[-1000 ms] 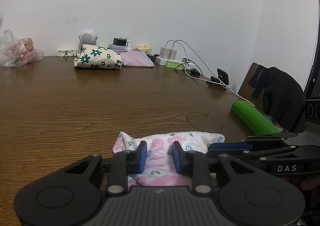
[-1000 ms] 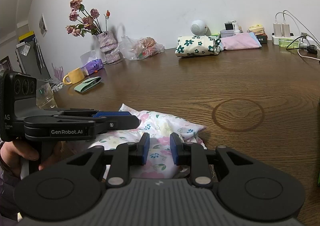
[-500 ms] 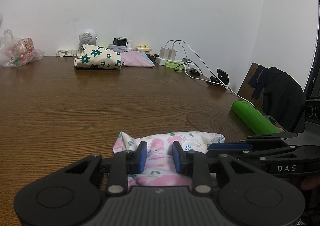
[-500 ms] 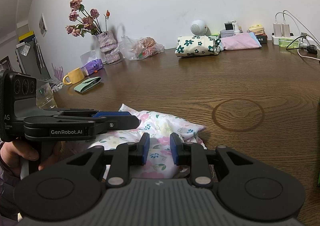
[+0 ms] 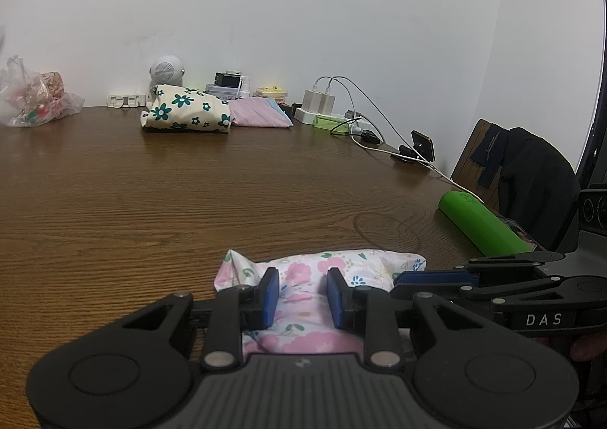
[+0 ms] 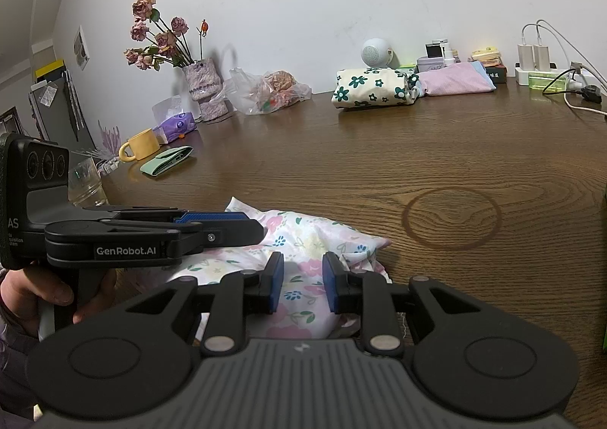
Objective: Fold clothes
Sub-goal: 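Press the folded pink dress flat with both grippers side by side, then lift the folded dress with both grippers and carry it toward the wall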
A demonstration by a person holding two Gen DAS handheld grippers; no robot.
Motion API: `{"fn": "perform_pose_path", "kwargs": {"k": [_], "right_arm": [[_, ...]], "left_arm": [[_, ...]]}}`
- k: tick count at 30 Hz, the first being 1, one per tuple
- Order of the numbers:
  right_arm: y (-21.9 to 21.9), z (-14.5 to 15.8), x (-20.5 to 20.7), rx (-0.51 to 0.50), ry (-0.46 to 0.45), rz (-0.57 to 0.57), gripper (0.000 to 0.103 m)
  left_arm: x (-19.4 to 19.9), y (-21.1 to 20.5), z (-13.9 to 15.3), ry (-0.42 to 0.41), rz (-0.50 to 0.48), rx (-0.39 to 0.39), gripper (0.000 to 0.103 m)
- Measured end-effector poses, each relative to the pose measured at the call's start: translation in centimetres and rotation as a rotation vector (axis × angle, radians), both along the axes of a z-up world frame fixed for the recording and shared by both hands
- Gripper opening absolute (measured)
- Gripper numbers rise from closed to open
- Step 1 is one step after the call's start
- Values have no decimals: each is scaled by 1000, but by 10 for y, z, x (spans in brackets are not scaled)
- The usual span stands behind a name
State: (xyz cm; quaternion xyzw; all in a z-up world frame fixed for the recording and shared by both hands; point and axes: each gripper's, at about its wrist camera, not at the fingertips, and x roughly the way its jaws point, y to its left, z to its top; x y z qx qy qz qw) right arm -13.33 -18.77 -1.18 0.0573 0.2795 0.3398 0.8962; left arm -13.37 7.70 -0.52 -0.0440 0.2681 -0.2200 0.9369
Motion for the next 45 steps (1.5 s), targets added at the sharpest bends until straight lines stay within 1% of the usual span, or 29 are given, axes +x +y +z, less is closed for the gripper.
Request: {"fn": "perform_pose_path", "kwargs": {"k": [21,23,24,25,26,27,29,30,31,32,36,38,40,42,43,44,45], "right_arm": [[-1,1,0,1,2,0,23],[-2,4,0,5,6,-6,26],[-3,6,-1,11,8,-13,31],[-5,11,-1,23,5,-25,41],[-9,16,-3,37,0,-34,49],[-14,22,-5,56,-10,-32,59],[-25,34,-9,93,-31,-28,62],[-30,37,-11,102,-32,-36,64],[-35,40,-10,107,-22,-47,68],[-38,38,-7,111,7,-57,69],[-40,28,6,109,132,-94,69],[-37,23,6,115,166,-80,69],[-34,17,5,124,201,-66,69],[-31,8,5,138,241,-64,68],[-30,6,6,158,247,-60,65],[-29,3,8,177,252,-55,64],[-28,2,9,182,254,-53,59]], "left_arm": [[-2,1,1,0,3,-8,27],[-3,3,5,-2,8,-19,35],[-6,5,10,-10,13,-24,36],[-10,8,15,-20,18,-31,37],[-15,14,23,-35,16,-50,39],[-20,20,31,-51,15,-70,42],[-28,36,45,-80,21,-123,68],[-29,41,48,-75,27,-136,72],[-28,45,49,-50,29,-143,74],[-25,47,48,-16,32,-146,74],[-14,40,28,121,32,-156,73],[-10,38,20,168,25,-182,73],[-6,39,13,211,5,-232,73],[-4,41,7,239,-1,-257,73],[-2,42,4,252,-4,-270,71],[-1,43,2,258,-6,-287,66],[1,45,-1,265,-8,-305,60]]}}
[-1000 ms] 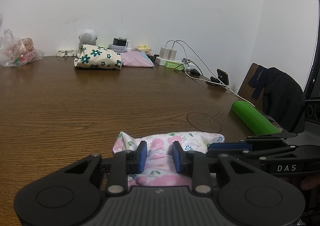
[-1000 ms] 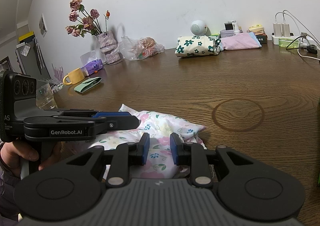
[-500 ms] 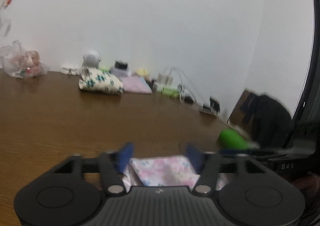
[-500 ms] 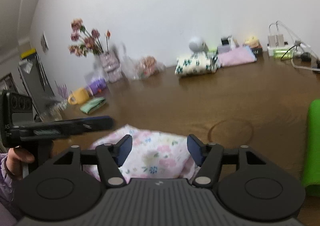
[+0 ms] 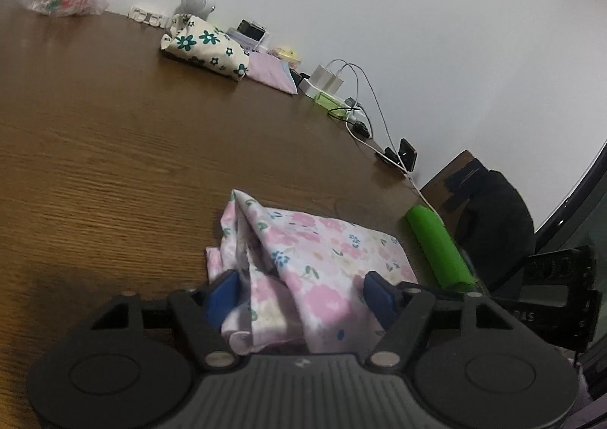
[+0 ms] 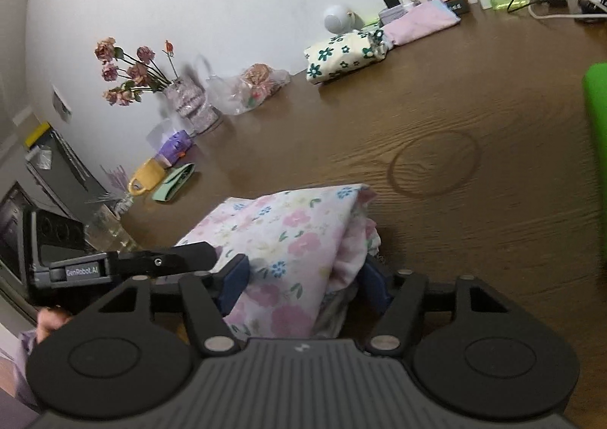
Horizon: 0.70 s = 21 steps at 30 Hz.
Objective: Fold clothes
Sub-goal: 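Lift the folded dress with both grippers and carry it toward the wall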
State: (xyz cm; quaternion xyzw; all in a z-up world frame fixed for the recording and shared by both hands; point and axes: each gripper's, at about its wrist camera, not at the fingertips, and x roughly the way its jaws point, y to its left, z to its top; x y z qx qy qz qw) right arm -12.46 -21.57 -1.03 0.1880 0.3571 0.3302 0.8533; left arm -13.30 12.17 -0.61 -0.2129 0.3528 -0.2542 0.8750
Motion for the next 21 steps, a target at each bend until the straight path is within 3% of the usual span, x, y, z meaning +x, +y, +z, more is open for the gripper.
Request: {"fn": "perform_pose_path", "kwargs": {"k": [2,4,8,12,21], "right_arm": [[3,-3,5,16,12,3,48],[5,-7,9,43,28,2,35],[13,-6,20,27,22,-4,29],[21,1,42,6,3,-17,24],[60,9,124,-110,-8,-71,24]], "left_arm": [[3,3,-5,13,-1,-38,42],[9,7,-13,35,10,-94,33],[20,5,-8,25,31,-73,25],[41,1,1,2,42,-27,23],[122,7,11,19,90,77,23]]}}
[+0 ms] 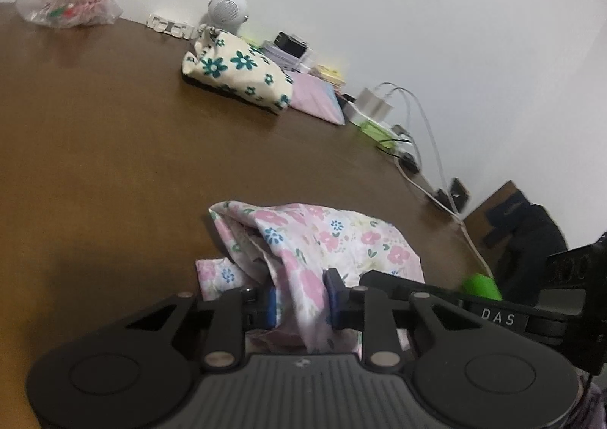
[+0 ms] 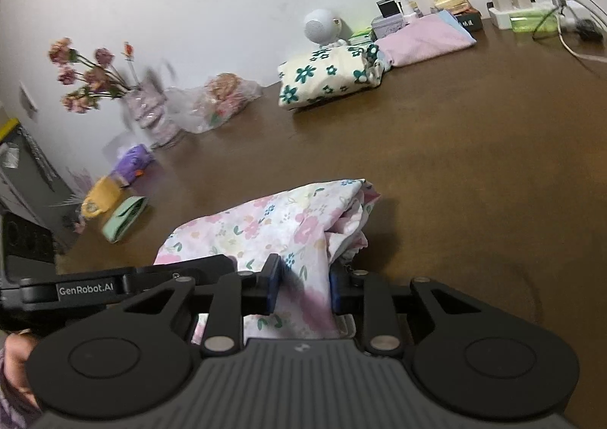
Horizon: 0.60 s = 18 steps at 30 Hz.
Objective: Fold clothes
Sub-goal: 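Lift the folded dress with both grippers and carry it toward the wall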
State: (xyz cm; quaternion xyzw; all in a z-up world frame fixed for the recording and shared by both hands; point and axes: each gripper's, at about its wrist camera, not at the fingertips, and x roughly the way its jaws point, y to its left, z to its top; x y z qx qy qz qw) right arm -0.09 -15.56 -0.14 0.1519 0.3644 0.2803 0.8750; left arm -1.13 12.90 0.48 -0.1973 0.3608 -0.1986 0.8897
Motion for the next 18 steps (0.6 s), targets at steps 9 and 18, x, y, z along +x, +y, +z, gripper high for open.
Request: {"fn": "perform_pose_path", "kwargs": {"k": [9,18], "right_arm": [[29,-1,75,-60,2,-65,26],[36,-14,122,28,44,-56,24]], "left_arm": [[77,9,1,-9,41,62,34],[111,29,-7,21,65,-14,28]]}}
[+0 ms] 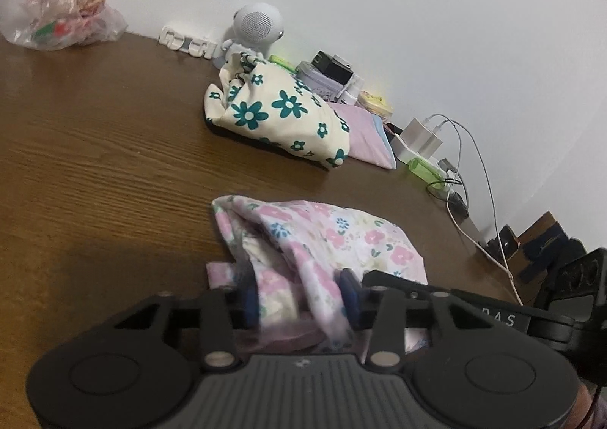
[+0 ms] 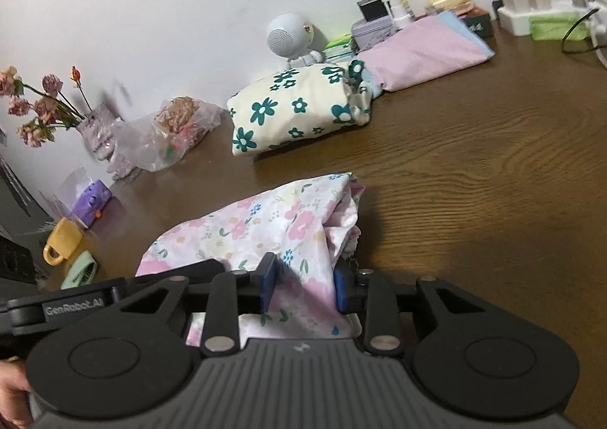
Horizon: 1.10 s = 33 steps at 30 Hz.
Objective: Fold clothes
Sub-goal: 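Lift the folded dress with both grippers and carry it toward the wall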
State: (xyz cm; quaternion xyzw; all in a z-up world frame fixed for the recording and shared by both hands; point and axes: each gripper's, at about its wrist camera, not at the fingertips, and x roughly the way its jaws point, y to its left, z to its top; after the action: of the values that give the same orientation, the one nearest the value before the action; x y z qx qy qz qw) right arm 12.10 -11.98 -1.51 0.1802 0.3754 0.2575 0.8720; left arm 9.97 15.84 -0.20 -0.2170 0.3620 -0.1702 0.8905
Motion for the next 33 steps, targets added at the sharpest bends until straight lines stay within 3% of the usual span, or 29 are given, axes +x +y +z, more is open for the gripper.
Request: {"fn": "perform_pose_path", "kwargs": {"k": [4,7,10,13,21,24,26,29,31,33], "right_arm": [[-3,0,14,97,26,10,14],[-5,21,14,133,-34,8,14],[-5,58,16,161,-147,8,14],[-4,91,33,185,-224,9,14],[4,137,117,206,-301,-20,14],[1,128,144,183,-282,-25,14],[0,105,161,158,-225,-28,14],[2,62,179,99,-138,-36,15],[7,37,187,70,-87,-31,19],[10,17,191,83,-80,-28,28]], "left_arm": [[9,11,5,-35,13,-101,19],[11,16,26,-118,-1,-145,18],[15,19,59,-234,-17,-163,18],[36,23,82,-298,-18,-150,18],[119,21,113,-386,-28,-165,18],[151,22,93,-357,-26,-172,19],[167,22,66,-300,-16,-190,19],[181,17,19,-229,-16,-146,20],[181,17,-5,-220,-3,-135,23],[179,21,-12,-225,6,-142,24]]}}
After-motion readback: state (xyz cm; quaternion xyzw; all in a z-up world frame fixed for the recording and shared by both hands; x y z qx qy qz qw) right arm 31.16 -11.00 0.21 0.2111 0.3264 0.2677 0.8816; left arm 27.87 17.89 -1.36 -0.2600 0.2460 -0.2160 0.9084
